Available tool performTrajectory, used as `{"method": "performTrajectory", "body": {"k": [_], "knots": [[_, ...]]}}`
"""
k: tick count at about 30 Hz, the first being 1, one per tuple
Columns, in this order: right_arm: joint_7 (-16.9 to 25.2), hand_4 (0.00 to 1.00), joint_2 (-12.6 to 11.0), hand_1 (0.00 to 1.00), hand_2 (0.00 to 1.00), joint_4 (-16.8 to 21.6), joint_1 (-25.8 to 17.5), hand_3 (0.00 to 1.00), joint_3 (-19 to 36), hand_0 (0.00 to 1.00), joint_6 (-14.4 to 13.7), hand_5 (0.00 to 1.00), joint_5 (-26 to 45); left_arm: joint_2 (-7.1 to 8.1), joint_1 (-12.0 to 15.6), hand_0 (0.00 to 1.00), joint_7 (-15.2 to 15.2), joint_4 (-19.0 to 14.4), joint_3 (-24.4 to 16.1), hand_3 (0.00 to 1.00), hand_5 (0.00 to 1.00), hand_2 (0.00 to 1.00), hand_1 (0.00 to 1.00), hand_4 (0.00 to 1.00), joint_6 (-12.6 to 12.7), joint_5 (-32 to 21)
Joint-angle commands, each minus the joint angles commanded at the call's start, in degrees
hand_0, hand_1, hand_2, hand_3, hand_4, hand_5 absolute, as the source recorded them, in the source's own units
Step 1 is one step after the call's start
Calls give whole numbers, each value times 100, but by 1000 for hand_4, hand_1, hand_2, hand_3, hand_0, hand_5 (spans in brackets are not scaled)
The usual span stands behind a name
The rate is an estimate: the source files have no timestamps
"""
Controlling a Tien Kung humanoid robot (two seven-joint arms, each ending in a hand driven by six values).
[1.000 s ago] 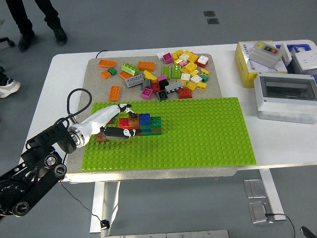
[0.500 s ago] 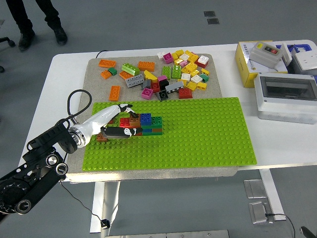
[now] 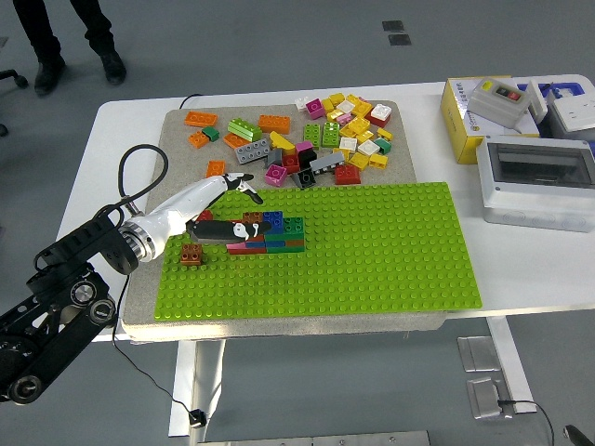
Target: Pick up the brick,pile it on top of brick,press brick,pick up the brick,pile it on top of brick,press brick
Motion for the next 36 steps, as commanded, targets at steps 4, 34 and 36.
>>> {"method": "performTrajectory", "body": {"k": [4, 34, 36], "knots": [[-5, 614, 12, 692, 710, 0, -8, 789, -29, 726, 5, 972, 21, 100, 156, 990, -148, -234, -308, 679, 576, 953, 957, 827, 147, 59], [-72, 635, 169, 693, 721, 0, -100, 787, -316, 732, 106, 989, 242, 291, 1689, 982, -948, 70, -1264, 676, 350, 915, 933, 683, 754, 130], [-79, 635, 191, 693, 721, 0, -95, 787, -324, 732, 108, 989, 240, 310, 1667, 982, -969, 158, -1208, 676, 350, 915, 933, 683, 753, 119]]}}
